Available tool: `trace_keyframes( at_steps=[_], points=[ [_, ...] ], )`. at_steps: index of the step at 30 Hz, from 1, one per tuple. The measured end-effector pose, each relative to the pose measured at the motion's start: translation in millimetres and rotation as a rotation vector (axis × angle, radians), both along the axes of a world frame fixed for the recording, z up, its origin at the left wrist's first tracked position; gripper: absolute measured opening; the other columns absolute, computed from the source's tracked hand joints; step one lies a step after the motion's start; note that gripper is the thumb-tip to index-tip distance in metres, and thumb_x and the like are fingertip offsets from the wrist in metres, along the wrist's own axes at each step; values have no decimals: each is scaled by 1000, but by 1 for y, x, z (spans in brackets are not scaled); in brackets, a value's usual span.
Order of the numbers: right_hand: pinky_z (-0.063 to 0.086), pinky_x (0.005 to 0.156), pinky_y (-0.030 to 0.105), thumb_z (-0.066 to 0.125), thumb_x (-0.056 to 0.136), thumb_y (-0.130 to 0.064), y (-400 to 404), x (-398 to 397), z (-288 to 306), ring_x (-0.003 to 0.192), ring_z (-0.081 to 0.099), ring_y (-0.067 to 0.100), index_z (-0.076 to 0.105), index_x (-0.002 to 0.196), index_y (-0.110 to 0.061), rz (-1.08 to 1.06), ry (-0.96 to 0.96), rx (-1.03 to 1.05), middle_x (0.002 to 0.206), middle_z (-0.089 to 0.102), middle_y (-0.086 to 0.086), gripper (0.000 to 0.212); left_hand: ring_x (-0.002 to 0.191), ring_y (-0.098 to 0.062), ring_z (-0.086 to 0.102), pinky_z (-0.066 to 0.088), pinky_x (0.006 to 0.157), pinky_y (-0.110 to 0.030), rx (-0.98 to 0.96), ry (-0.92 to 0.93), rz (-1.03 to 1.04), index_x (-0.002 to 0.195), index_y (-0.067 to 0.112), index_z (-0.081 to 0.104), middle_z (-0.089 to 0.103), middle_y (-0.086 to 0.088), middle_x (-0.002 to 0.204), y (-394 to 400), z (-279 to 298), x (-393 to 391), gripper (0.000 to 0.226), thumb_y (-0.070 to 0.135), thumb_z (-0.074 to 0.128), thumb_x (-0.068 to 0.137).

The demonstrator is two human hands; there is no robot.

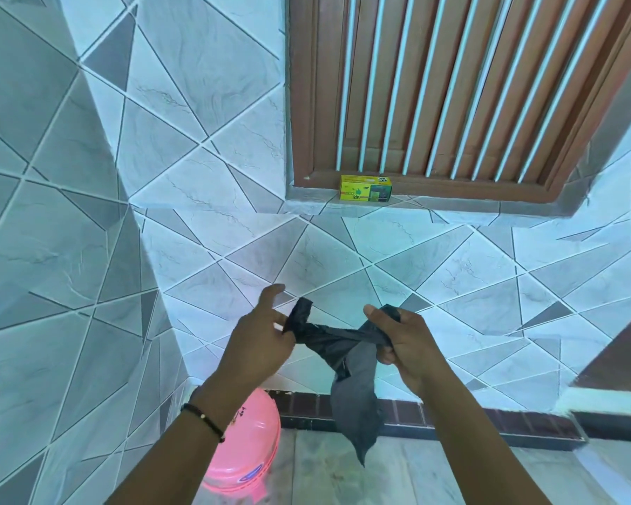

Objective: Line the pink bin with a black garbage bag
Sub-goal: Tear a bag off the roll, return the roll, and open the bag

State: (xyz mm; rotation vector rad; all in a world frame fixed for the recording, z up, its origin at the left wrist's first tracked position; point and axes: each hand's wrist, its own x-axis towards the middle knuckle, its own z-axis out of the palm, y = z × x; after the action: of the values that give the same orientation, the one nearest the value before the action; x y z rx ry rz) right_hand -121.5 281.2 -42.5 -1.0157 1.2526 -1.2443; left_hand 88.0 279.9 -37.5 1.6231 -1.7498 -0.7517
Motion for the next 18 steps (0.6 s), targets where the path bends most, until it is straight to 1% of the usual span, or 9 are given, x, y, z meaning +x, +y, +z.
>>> trace_keyframes(
  at_steps=[2, 3, 4, 5, 6, 8, 9, 14, 18],
  points=[
    [24, 41, 22, 67, 84, -22, -3, 2, 1, 37, 26, 13, 44, 55, -12, 13, 27, -20, 47, 33, 4, 38, 124, -20, 48, 45, 98, -37, -153, -314, -157, 143, 38, 21, 36, -4, 143, 2, -2, -4, 80, 17, 63, 77],
    [25, 40, 22, 67, 84, -23, -3, 4, 1, 37, 26, 13, 42, 54, -14, 31, 46, -28, 48, 33, 5, 40, 132, -16, 36, 39, 104, -36, -205, -358, -269, 143, 38, 23, 24, -1, 151, 2, -2, -7, 80, 20, 63, 76],
    [26, 40, 21, 67, 84, -23, -3, 6, 3, 36, 27, 13, 41, 54, -15, 48, 59, -32, 49, 33, 6, 41, 134, -12, 31, 35, 107, -34, -209, -338, -381, 140, 36, 31, 23, 2, 153, 2, -3, -10, 74, 25, 61, 74],
    [26, 40, 22, 67, 84, -24, -4, 8, 4, 36, 28, 13, 40, 55, -15, 62, 63, -36, 49, 34, 6, 41, 131, -11, 36, 35, 106, -33, -177, -291, -466, 134, 33, 42, 35, 1, 148, 1, -6, -13, 64, 28, 60, 73],
    [27, 40, 22, 68, 84, -24, -4, 8, 5, 37, 28, 13, 40, 56, -14, 66, 64, -38, 50, 35, 7, 40, 120, -15, 48, 39, 99, -32, -143, -264, -513, 124, 28, 52, 53, -1, 132, 0, -9, -16, 50, 30, 58, 74],
    [27, 41, 22, 68, 83, -25, -4, 6, 9, 38, 29, 15, 44, 61, -9, 42, 58, -51, 50, 38, 9, 36, 90, -21, 58, 40, 77, -28, -131, -331, -479, 100, 21, 62, 67, -4, 97, 1, -11, -21, 21, 29, 57, 81],
    [27, 41, 23, 69, 83, -25, -4, 3, 10, 39, 29, 16, 46, 62, -7, 17, 48, -65, 50, 38, 10, 35, 87, -22, 57, 39, 71, -27, -151, -400, -418, 94, 20, 62, 67, -4, 91, 2, -11, -23, 15, 30, 54, 86],
    [28, 39, 21, 68, 84, -22, -2, -12, 11, 38, 31, 14, 43, 55, -11, -209, -37, -87, 48, 42, 6, 40, 93, -20, 60, 36, 66, -25, -294, -532, -138, 94, 24, 62, 69, 2, 93, 1, -16, -15, 25, 41, 44, 91],
    [35, 42, 24, 65, 86, -27, -2, -21, 10, 42, 37, 16, 47, 61, -9, -337, -110, -113, 46, 44, 2, 36, 94, -24, 62, 40, 70, -26, -245, -537, -79, 103, 26, 61, 70, 0, 98, 2, -20, -13, 20, 27, 45, 91]
  ],
)
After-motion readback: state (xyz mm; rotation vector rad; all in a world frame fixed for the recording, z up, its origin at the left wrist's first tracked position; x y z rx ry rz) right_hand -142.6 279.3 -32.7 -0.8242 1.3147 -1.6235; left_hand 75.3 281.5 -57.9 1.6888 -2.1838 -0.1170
